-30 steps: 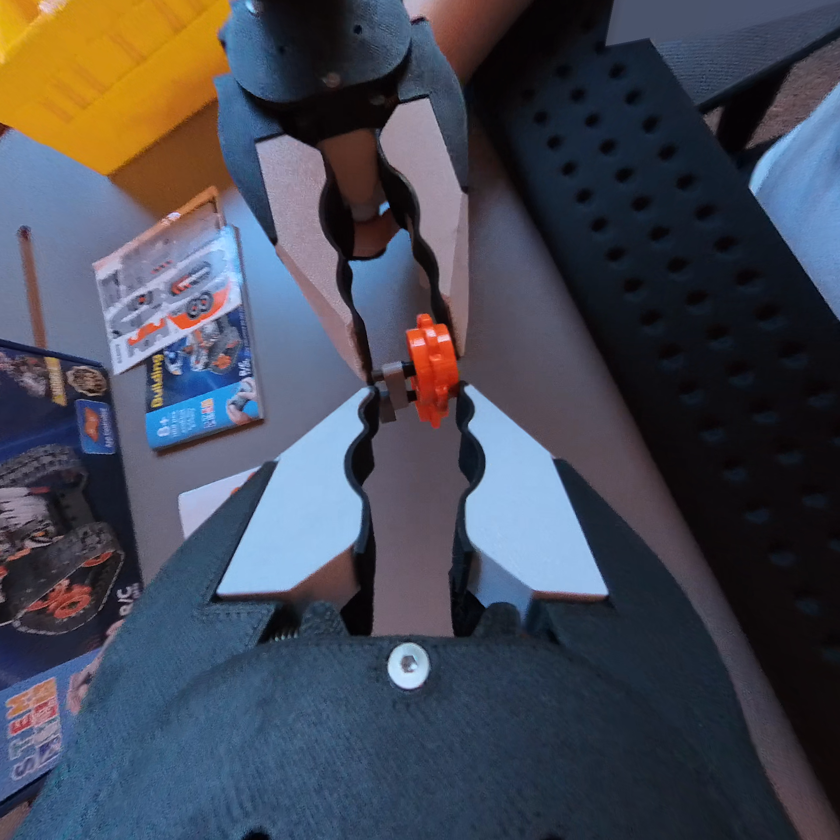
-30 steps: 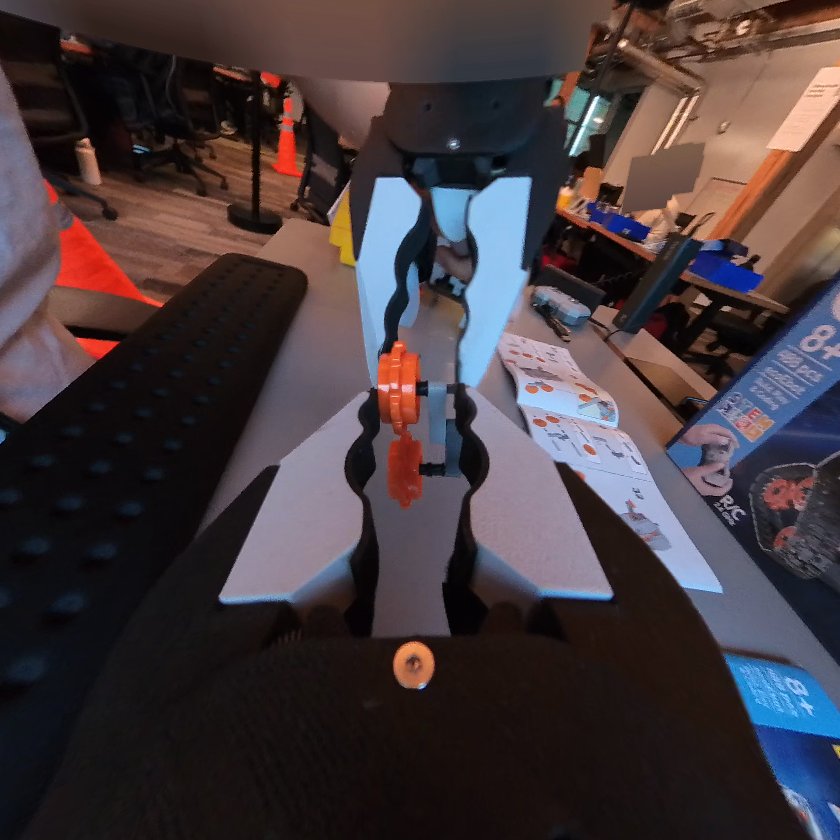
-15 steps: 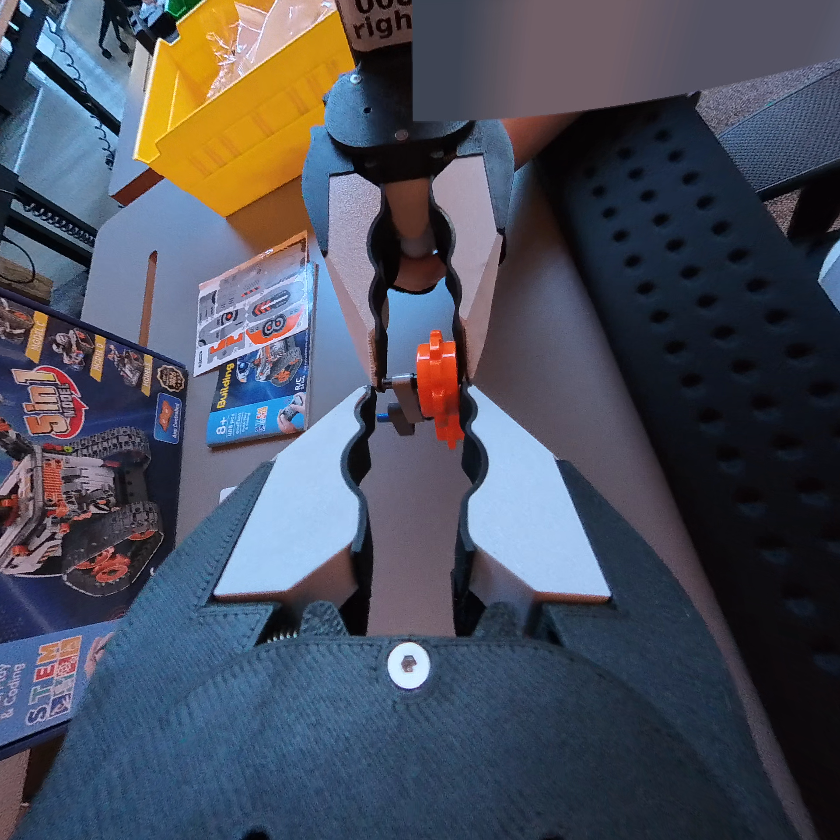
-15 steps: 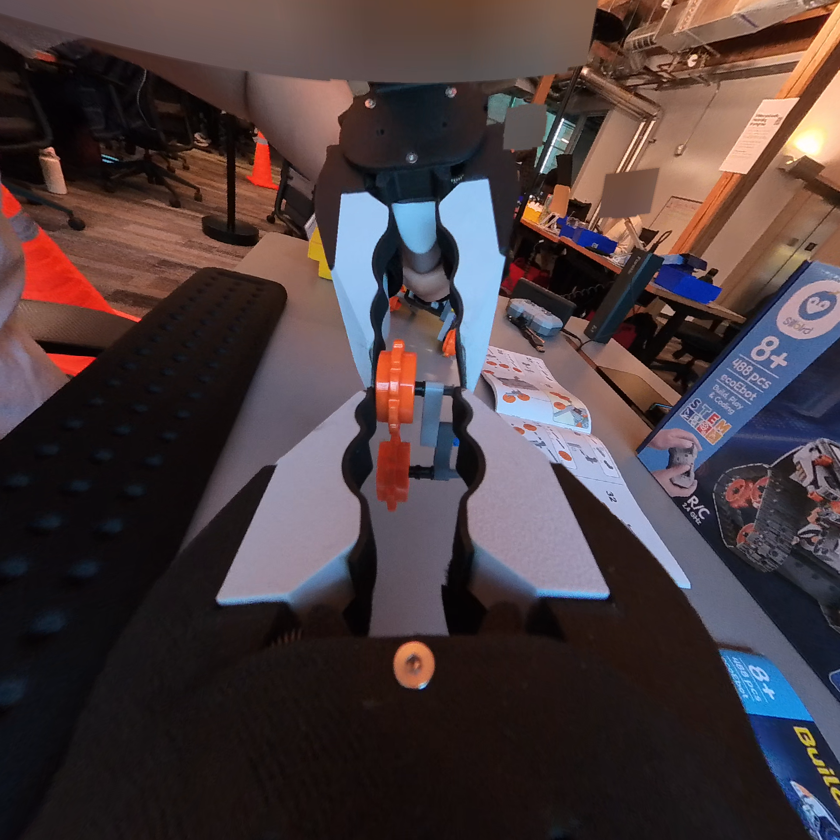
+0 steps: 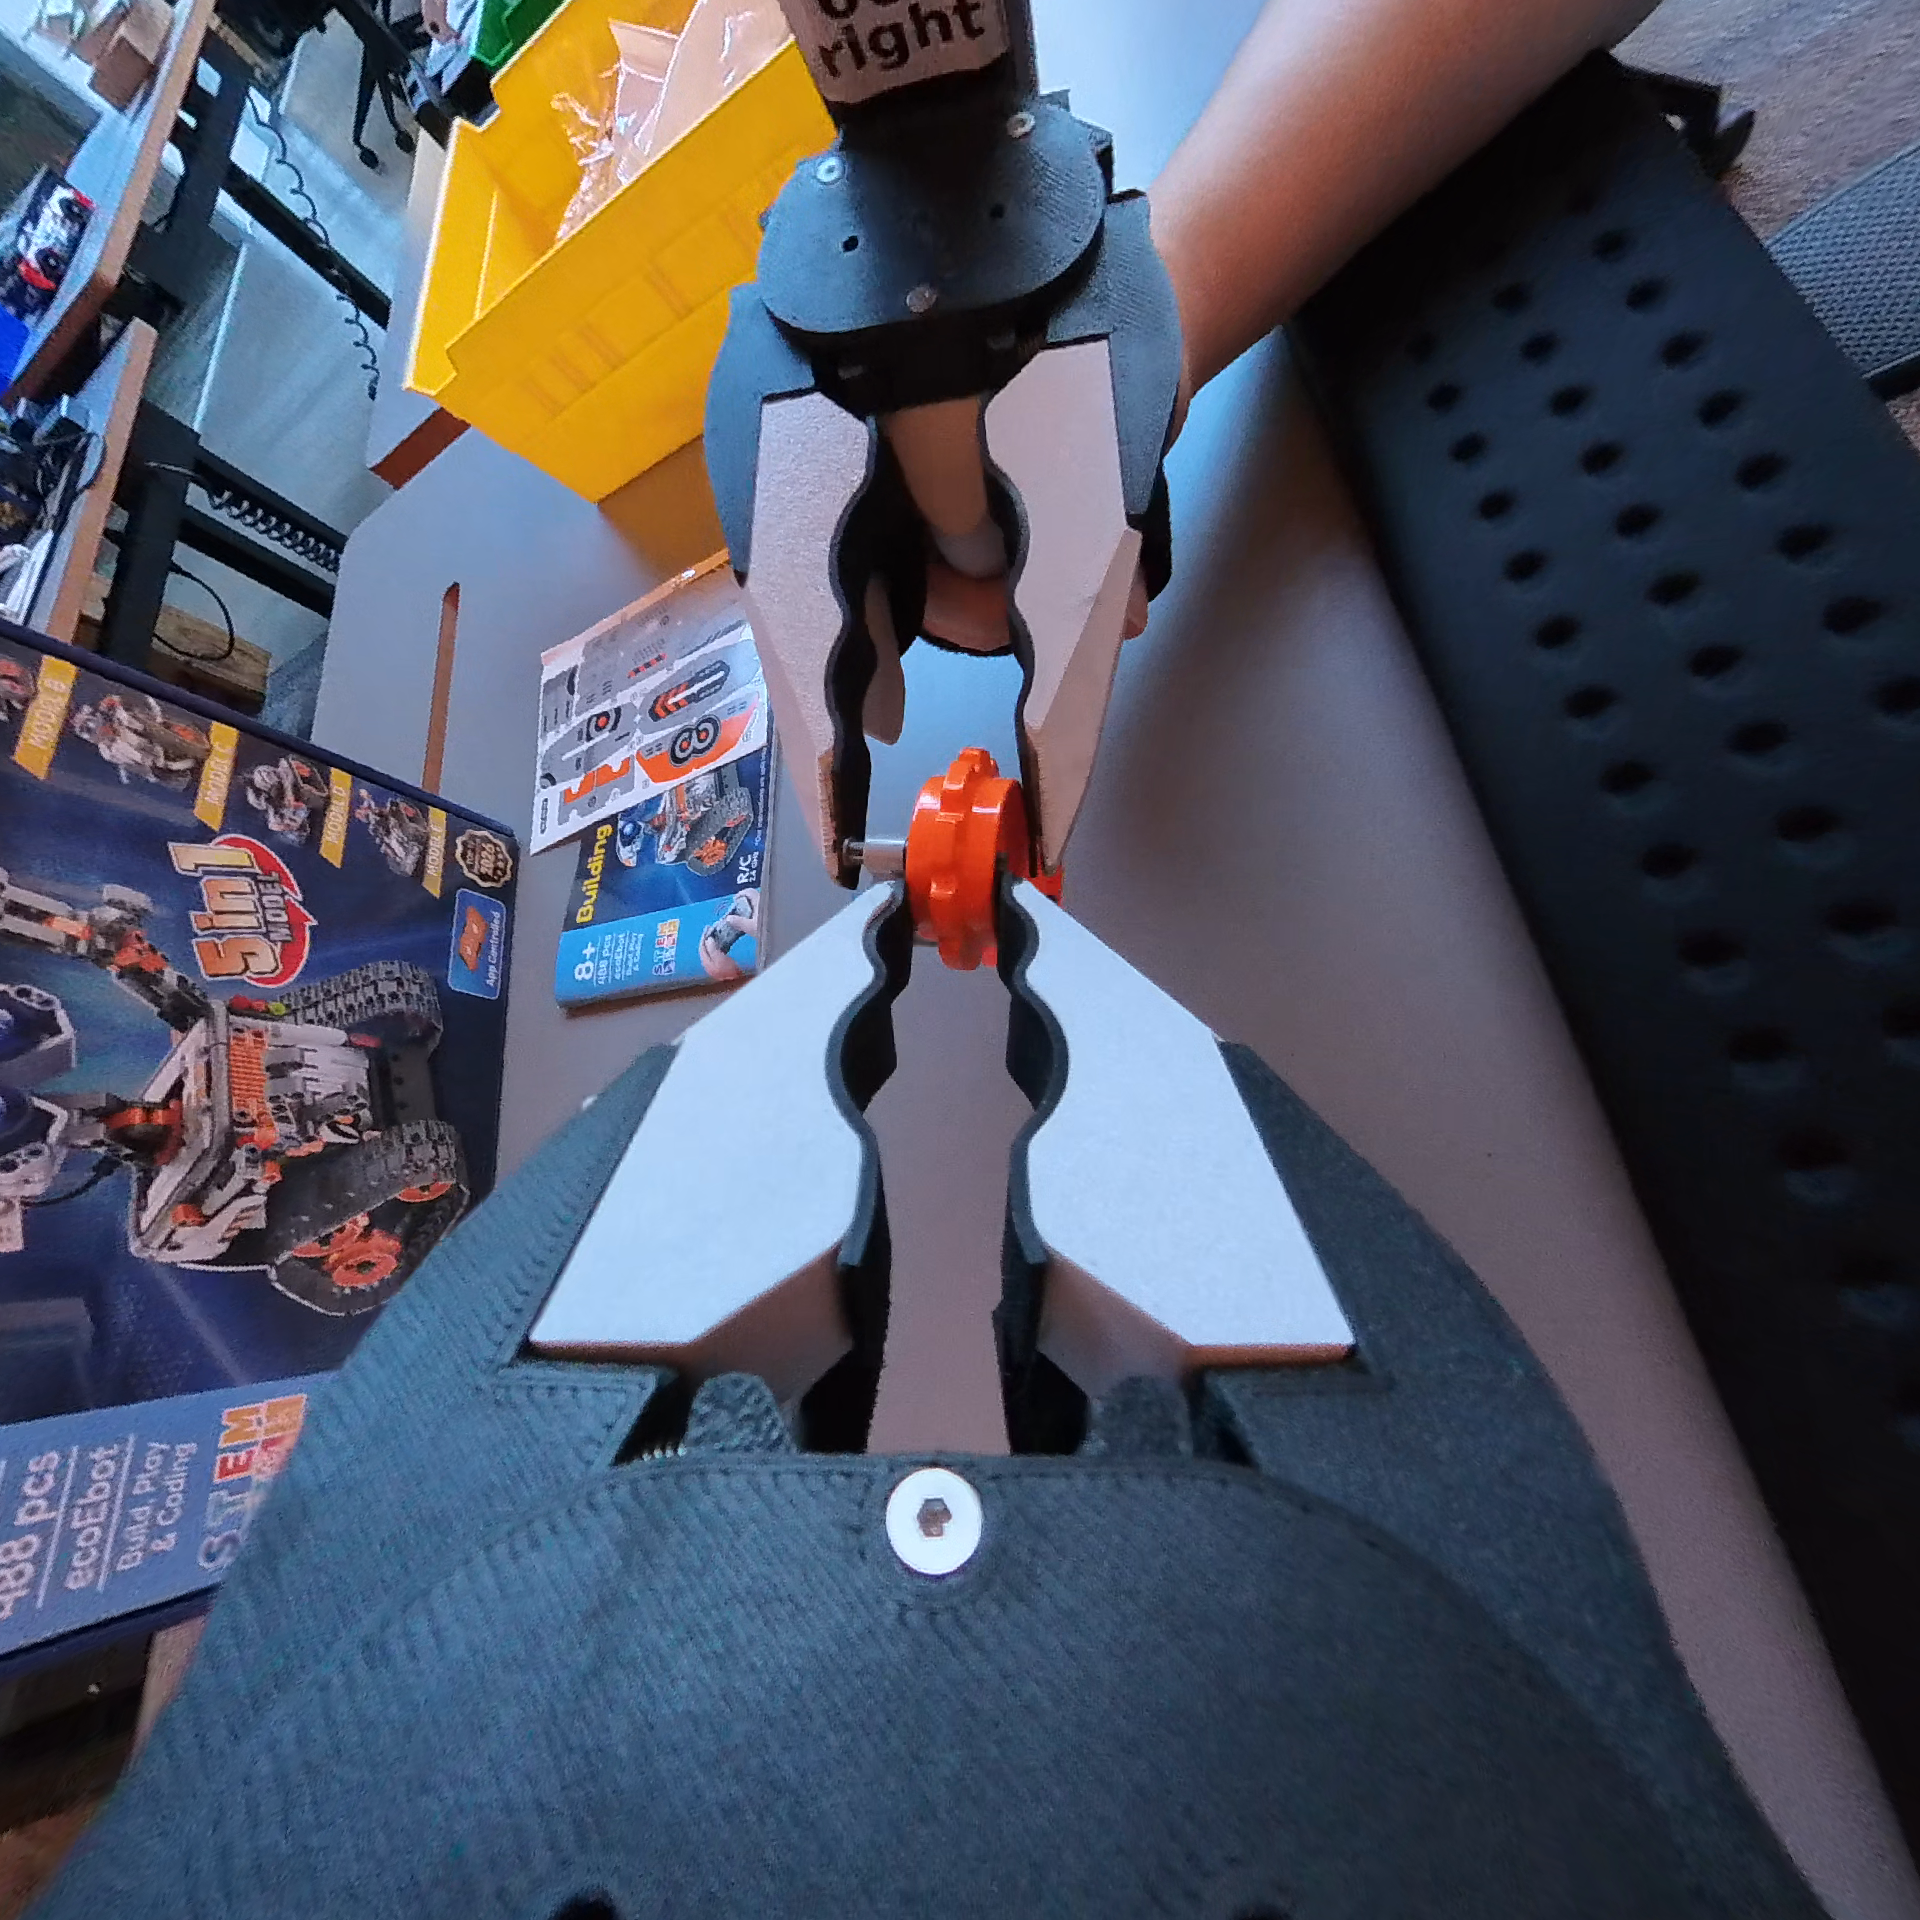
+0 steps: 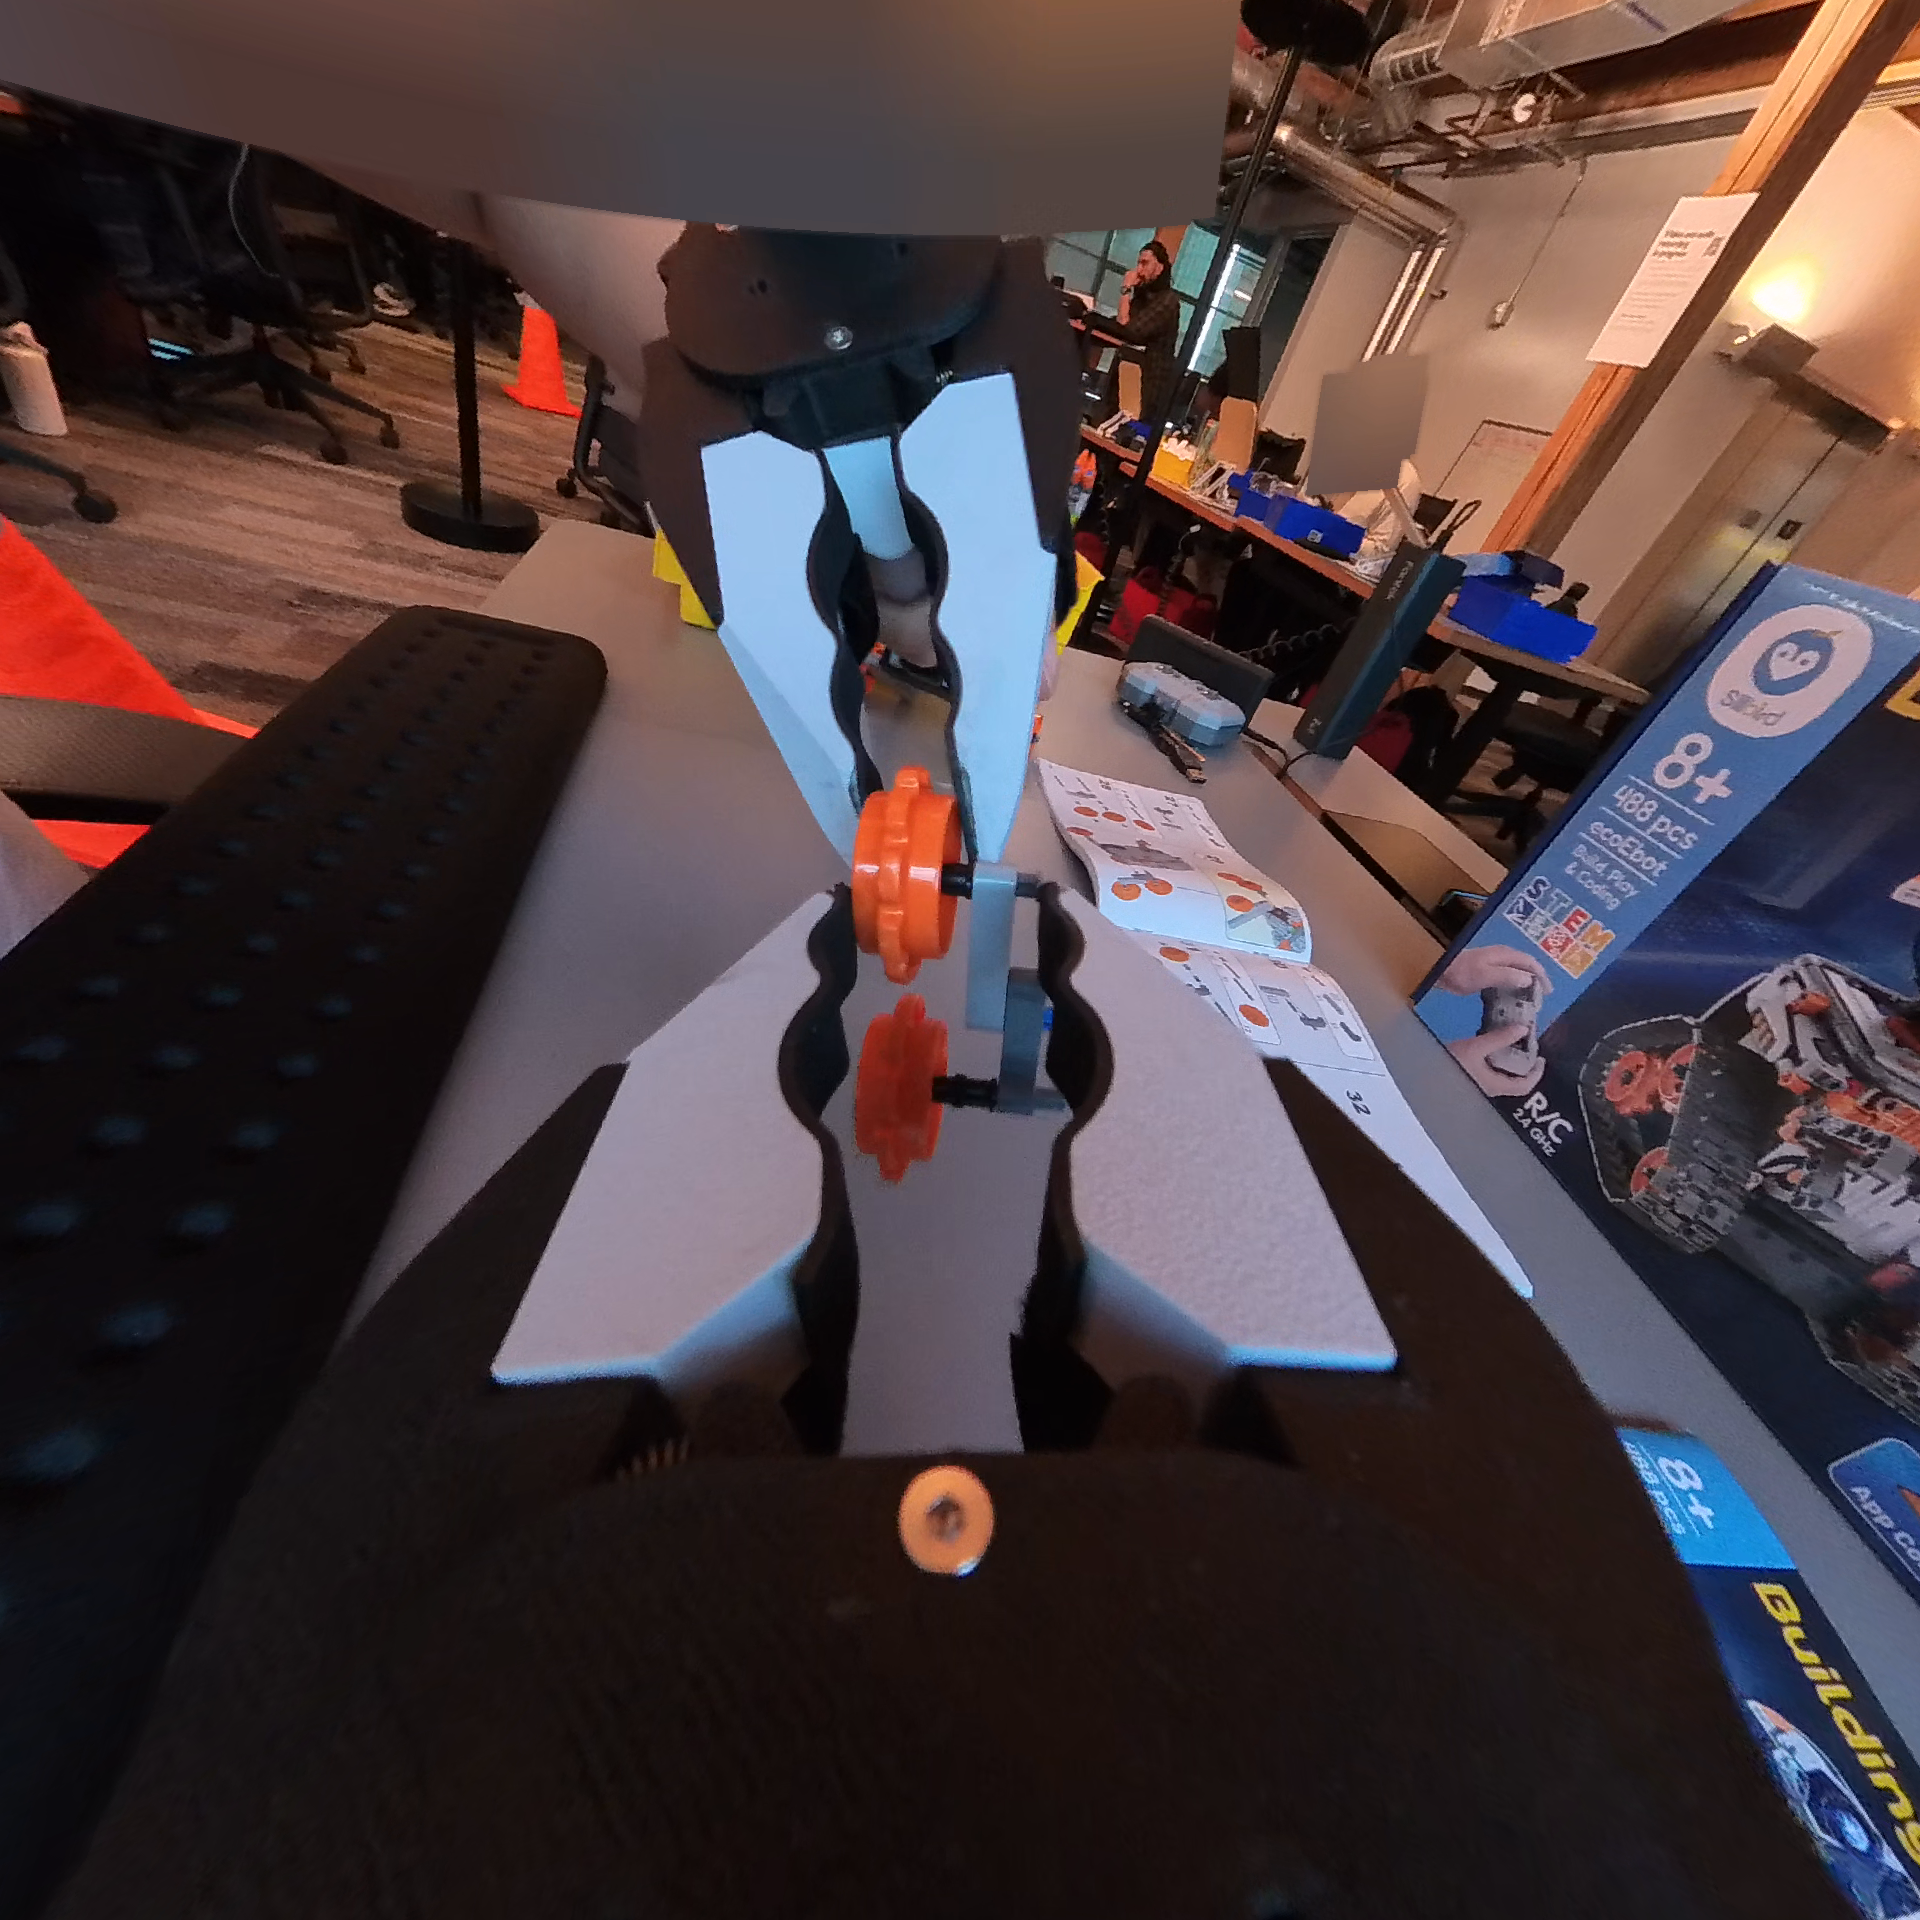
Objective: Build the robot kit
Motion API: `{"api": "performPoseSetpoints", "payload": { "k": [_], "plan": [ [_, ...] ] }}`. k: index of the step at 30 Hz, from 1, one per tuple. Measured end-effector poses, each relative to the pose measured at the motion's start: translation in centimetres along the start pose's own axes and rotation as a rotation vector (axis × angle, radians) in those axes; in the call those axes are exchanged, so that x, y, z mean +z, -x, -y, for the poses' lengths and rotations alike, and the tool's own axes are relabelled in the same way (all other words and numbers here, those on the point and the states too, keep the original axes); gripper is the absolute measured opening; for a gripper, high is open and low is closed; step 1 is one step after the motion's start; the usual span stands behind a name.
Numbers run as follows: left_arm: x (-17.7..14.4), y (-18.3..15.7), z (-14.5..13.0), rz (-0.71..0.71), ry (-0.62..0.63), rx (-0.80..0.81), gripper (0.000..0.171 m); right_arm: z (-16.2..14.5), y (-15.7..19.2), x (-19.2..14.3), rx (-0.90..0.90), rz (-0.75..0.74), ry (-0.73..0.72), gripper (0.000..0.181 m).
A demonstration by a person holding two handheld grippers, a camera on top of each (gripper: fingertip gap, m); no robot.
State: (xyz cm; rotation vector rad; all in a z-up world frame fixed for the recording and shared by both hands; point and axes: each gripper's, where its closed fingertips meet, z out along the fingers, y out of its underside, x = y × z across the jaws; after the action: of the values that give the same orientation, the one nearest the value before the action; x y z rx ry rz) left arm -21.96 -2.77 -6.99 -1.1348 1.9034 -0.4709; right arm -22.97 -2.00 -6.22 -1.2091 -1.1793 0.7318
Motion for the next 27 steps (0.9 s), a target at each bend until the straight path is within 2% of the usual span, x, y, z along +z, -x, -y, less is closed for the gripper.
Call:
{"api": "performPoseSetpoints", "payload": {
  "k": [5, 13, 18, 21, 24, 27],
  "plan": [
    [0.0, 0.0, 0.6, -0.061, -0.031, -0.114, 0.014, 0.6, 0.0, -0.2, 0.035, 0.017, -0.040, 0.034],
    [0.0, 0.3, 0.2, -0.034, 0.006, -0.086, 0.014, 0.2, -0.2, 0.0, 0.131, 0.038, -0.029, 0.034],
    [0.1, 0.0, 0.0, -0.047, 0.026, -0.071, 0.014, 0.0, 0.1, 0.1, 0.132, 0.050, -0.023, 0.034],
    [0.1, 0.2, 0.0, -0.033, 0.034, -0.051, 0.013, 0.0, -0.1, 0.0, 0.051, 0.004, -0.006, 0.034],
    [0.1, 0.3, -0.1, -0.041, 0.042, -0.067, 0.013, 0.0, -0.2, 0.1, 0.088, 0.001, 0.003, 0.034],
    [0.3, 0.7, -0.4, -0.015, 0.065, -0.035, 0.013, 0.1, -0.2, 0.3, 0.118, -0.007, 0.007, 0.049]
  ]
}}
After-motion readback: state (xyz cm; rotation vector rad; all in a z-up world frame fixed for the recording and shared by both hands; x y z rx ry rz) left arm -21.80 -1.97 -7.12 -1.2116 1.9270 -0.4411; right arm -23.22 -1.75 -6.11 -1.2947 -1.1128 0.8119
